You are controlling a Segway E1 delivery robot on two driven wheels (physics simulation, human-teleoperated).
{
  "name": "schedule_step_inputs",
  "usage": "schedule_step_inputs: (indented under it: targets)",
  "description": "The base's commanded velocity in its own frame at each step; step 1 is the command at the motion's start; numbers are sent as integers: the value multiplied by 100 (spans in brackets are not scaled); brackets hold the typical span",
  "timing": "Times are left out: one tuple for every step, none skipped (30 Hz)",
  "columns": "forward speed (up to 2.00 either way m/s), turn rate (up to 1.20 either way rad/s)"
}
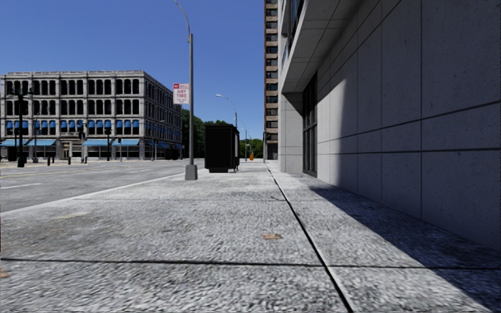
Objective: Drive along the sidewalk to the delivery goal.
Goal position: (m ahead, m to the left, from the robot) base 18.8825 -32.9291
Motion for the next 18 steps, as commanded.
schedule_step_inputs:
  targets:
    - [200,0]
    - [200,0]
    - [200,0]
    - [200,0]
    - [200,0]
    - [200,0]
    - [200,0]
    - [200,-9]
    - [200,-19]
    - [200,-19]
    - [200,-23]
    - [200,-24]
    - [200,-24]
    - [200,-24]
    - [200,0]
    - [200,0]
    - [200,0]
    - [200,0]
